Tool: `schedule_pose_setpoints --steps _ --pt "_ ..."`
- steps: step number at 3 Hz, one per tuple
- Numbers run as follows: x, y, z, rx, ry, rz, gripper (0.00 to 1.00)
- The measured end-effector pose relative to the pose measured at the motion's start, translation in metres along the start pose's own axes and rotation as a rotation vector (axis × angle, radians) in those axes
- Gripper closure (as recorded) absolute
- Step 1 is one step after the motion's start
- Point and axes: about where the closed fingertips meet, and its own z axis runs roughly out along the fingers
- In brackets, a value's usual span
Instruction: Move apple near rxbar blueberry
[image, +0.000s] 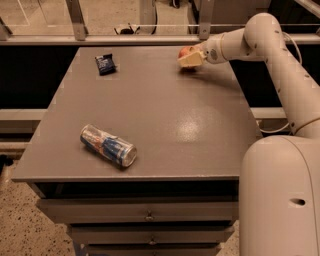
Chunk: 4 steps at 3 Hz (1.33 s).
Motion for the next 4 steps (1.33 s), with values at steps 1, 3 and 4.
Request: schedule_pose_setpoints --steps 1,3,4 --pt "-0.033 0.016 0.023 -0.02 -0.048 -0.041 1.0" --pt "-0.1 0.086 0.061 -0.075 -0.101 -0.083 1.0" --pt "-0.091 0.119 0.088 -0.114 -0.064 -0.047 1.0"
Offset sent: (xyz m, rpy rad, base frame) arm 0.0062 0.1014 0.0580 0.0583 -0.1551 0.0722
